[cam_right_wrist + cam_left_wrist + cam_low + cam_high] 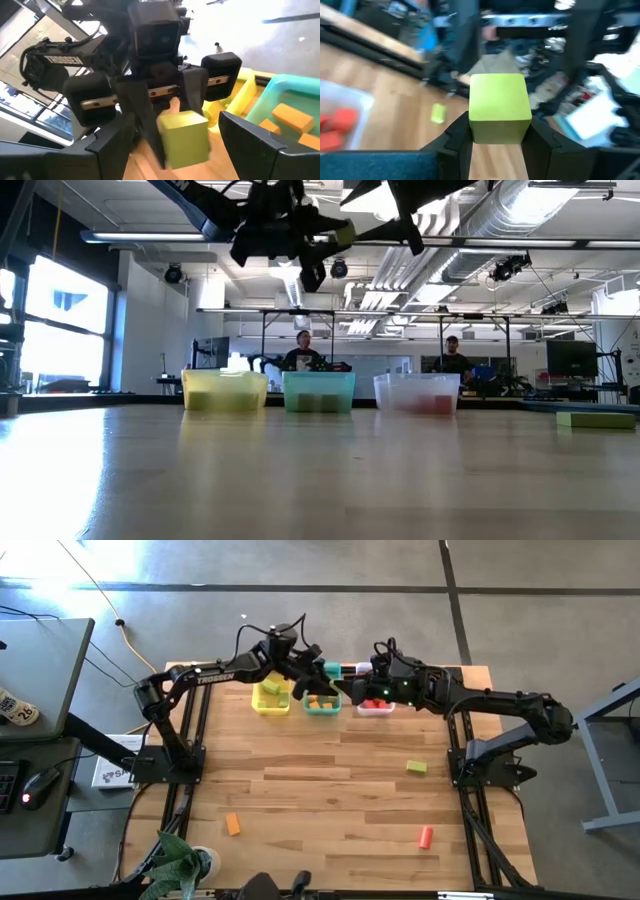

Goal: Sort & place blocks by color
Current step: Put the green block into the yellow bin

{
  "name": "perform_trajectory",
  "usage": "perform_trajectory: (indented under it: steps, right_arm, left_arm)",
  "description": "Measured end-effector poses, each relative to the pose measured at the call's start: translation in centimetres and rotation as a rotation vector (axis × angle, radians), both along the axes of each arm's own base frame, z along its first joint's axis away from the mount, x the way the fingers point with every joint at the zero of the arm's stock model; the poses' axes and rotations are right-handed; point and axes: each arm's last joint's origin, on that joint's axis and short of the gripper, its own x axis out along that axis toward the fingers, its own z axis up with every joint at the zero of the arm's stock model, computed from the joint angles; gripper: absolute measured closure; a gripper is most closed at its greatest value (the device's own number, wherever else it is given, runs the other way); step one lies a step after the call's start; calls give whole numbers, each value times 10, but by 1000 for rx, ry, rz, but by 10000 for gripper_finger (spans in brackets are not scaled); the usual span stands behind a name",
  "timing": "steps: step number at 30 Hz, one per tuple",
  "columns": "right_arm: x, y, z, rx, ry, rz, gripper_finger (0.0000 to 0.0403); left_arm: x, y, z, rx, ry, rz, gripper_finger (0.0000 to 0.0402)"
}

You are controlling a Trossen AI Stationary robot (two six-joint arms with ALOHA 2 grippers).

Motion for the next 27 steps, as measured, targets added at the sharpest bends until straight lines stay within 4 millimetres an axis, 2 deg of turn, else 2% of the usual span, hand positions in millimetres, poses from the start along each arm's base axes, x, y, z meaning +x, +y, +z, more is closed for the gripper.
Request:
perform_trajectory:
  steps: [5,11,18,22,27]
  right_arm:
    - [-1,-4,0,-34,12,-1,126]
    - [-4,-10,-2,-47,42,28,125]
    - [-11,-22,-9,-8,114,33,126]
    - [-15,-27,-14,-2,176,31,126]
    - [-20,-31,-21,21,249,28,126]
  left_arm:
    - [-8,9,-13,41,116,130,295]
    - [-22,18,-30,97,333,327,294]
    - [-32,18,-45,193,590,496,295]
    - [-38,17,-48,207,676,552,292]
    - [-50,15,-38,251,757,651,293]
